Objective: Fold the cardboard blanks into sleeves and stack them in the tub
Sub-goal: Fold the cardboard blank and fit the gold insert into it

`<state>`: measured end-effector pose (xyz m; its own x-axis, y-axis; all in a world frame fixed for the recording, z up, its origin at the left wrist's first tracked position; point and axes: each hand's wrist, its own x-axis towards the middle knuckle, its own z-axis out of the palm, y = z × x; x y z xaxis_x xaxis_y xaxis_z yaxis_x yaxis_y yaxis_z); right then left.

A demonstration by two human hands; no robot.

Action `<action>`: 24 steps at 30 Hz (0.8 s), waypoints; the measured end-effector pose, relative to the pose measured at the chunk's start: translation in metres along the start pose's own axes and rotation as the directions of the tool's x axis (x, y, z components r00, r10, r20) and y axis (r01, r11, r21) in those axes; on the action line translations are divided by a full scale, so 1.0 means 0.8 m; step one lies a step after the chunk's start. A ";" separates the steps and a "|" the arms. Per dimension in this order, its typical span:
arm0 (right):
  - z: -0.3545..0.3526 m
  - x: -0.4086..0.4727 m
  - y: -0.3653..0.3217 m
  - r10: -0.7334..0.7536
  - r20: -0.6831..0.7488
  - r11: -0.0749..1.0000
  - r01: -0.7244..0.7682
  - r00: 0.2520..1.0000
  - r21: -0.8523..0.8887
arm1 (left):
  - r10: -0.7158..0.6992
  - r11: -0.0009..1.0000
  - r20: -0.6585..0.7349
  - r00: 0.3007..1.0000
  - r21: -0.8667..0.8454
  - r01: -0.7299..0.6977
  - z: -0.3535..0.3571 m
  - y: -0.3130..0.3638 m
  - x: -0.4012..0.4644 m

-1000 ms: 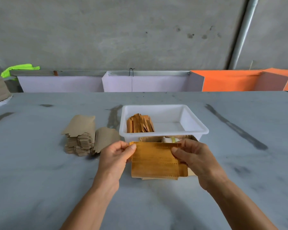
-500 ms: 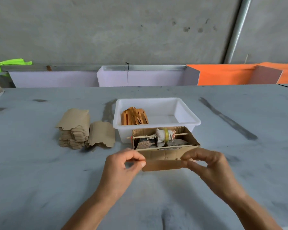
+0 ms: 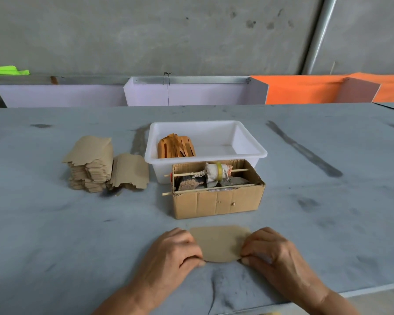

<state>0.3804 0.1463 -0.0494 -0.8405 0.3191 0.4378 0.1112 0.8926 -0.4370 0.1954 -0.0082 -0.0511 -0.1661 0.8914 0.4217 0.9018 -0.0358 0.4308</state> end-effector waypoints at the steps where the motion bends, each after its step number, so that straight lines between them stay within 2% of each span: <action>1: 0.000 -0.001 -0.001 0.022 -0.004 1.000 -0.022 1.000 0.020 | -0.040 0.999 -0.001 0.999 -0.036 0.040 0.002 0.000 -0.001; 7: 0.006 -0.003 -0.003 0.231 -0.019 0.973 -0.231 0.973 0.029 | -0.308 0.948 -0.040 0.951 -0.100 0.302 0.013 0.006 0.001; 12: 0.006 0.013 -0.007 0.455 0.094 0.888 -0.460 0.885 0.030 | -0.493 0.869 -0.033 0.870 -0.062 0.490 0.015 0.013 0.010; 14: 0.006 0.019 -0.009 0.514 0.096 0.853 -0.520 0.852 0.042 | -0.559 0.829 -0.032 0.828 -0.037 0.558 0.015 0.015 0.011; 18: 0.006 0.024 -0.013 0.617 0.086 0.775 -0.623 0.782 0.103 | -0.651 0.758 -0.032 0.758 0.011 0.652 0.017 0.017 0.009; 24: 0.005 0.032 -0.014 0.692 0.118 0.708 -0.702 0.712 0.077 | -0.710 0.704 -0.048 0.703 -0.002 0.711 0.018 0.017 0.009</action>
<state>0.3553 0.1431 -0.0362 -0.5838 0.8076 -0.0833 0.6279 0.3841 -0.6770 0.2123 0.0045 -0.0534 -0.7758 0.6303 0.0284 0.5155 0.6073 0.6045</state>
